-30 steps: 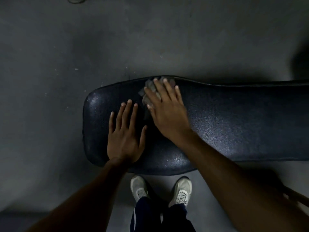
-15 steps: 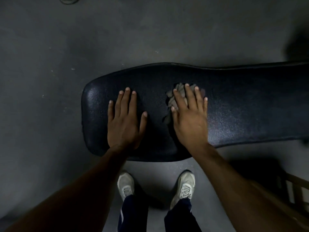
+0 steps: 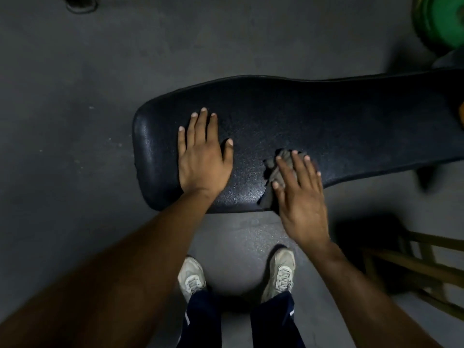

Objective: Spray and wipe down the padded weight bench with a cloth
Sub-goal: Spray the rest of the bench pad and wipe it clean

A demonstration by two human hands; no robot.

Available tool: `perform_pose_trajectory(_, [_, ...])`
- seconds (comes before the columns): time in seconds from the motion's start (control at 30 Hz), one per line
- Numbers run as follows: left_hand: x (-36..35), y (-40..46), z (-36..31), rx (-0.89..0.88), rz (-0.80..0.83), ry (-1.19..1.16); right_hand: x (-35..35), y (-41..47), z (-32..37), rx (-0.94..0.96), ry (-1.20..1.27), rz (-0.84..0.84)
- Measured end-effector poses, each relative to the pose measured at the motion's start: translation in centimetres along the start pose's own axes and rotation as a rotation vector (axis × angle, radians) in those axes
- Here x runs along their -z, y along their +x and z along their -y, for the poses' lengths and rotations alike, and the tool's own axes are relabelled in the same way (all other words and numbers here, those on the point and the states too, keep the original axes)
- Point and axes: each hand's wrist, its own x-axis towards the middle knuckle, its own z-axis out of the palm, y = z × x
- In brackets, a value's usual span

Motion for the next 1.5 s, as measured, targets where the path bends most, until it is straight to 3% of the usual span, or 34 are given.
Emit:
perform_pose_trajectory(0.1, [0.8,0.3,0.6,0.012,0.008,-0.189,0.2,2.6,1.5,-0.132,0.042,-0.034])
perform_pose_trajectory(0.2, [2.3,0.4,1.8,0.001,0.011,-0.300,-0.7,4.3,5.1,-0.093,0.047,-0.020])
perform_pose_trajectory(0.37, [3.7,-0.7,6.6,0.029,0.044,-0.107,-3.7,1.5,11.1,0.195,-0.003,0.040])
perform_pose_trajectory(0.53, [3.1,-2.3,9.1,0.008,0.138,0.052,-4.1,-3.0,10.6,0.312,-0.044,0.093])
perform_pose_trajectory(0.73, [3.2,-2.4,9.2,-0.001,0.147,0.009,-1.9,-0.4,7.0,0.030,0.007,0.044])
perform_pose_trajectory(0.87, [2.7,-2.5,9.0,0.009,0.115,0.005,-2.1,4.5,9.6,-0.064,0.081,-0.011])
perform_pose_trajectory(1.03, [2.5,-2.6,9.0,0.018,0.079,-0.001,-3.8,5.3,13.7,0.188,0.011,0.014])
perform_pose_trajectory(1.2, [2.6,-2.7,9.1,0.013,0.061,0.012,-3.8,3.8,12.1,0.356,-0.079,0.043])
perform_pose_trajectory(1.5, [2.3,-2.8,8.8,0.021,0.019,0.017,-2.3,11.8,10.8,0.088,-0.026,-0.025])
